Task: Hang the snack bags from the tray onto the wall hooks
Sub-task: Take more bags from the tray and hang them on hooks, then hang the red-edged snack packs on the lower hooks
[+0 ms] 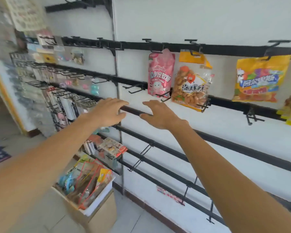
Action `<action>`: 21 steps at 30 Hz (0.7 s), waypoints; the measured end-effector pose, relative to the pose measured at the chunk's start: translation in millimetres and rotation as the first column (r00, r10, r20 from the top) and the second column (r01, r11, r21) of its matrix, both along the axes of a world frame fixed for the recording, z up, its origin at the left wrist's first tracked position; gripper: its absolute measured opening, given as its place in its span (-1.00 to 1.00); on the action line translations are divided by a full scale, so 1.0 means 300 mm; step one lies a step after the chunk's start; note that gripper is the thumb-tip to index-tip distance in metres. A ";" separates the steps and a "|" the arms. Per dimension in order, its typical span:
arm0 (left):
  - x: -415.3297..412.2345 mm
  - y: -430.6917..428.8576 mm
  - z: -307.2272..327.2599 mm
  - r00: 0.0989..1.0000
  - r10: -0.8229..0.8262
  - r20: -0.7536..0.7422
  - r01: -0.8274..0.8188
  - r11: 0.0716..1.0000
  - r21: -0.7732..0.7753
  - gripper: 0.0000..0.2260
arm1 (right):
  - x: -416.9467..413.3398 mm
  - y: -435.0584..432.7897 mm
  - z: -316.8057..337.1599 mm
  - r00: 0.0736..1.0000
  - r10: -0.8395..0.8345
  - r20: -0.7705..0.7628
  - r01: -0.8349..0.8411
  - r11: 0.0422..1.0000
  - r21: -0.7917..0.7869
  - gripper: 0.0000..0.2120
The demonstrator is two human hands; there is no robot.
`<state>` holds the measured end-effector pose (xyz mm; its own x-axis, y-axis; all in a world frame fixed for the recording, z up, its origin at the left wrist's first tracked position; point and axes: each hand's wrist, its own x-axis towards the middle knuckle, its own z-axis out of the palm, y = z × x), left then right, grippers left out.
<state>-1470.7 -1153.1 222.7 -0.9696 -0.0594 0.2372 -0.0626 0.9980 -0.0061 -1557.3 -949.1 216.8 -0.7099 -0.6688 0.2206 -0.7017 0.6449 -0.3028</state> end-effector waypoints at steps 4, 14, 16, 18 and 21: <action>0.075 -0.225 -0.085 0.992 0.096 0.083 -0.097 0.995 0.006 -0.50 | 0.015 -0.229 -0.095 0.996 0.033 0.084 -0.038 0.997 0.062 -0.38; 0.170 -0.653 -0.382 0.961 0.119 0.251 -0.138 0.988 0.063 -0.52 | 0.077 -0.743 -0.393 0.967 0.086 0.238 -0.119 0.985 0.124 -0.17; 0.183 -0.713 -0.460 0.957 0.097 0.272 -0.126 0.988 0.090 -0.53 | 0.101 -0.813 -0.469 0.949 0.065 0.310 -0.115 0.983 0.145 -0.30; 0.183 -0.775 -0.541 0.946 0.096 0.310 -0.136 0.984 0.110 -0.53 | 0.107 -0.875 -0.557 0.925 0.070 0.374 -0.142 0.975 0.169 -0.42; 0.166 -0.870 -0.660 0.908 0.108 0.405 -0.181 0.972 0.148 -0.50 | 0.092 -0.968 -0.679 0.899 0.061 0.434 -0.174 0.959 0.225 -0.37</action>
<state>-1420.7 -1414.2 24.7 -0.9593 -0.2114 -0.1873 -0.2354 0.9648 0.1168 -1529.8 -1239.4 13.0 -0.6106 -0.7459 -0.2659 -0.6212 0.6594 -0.4234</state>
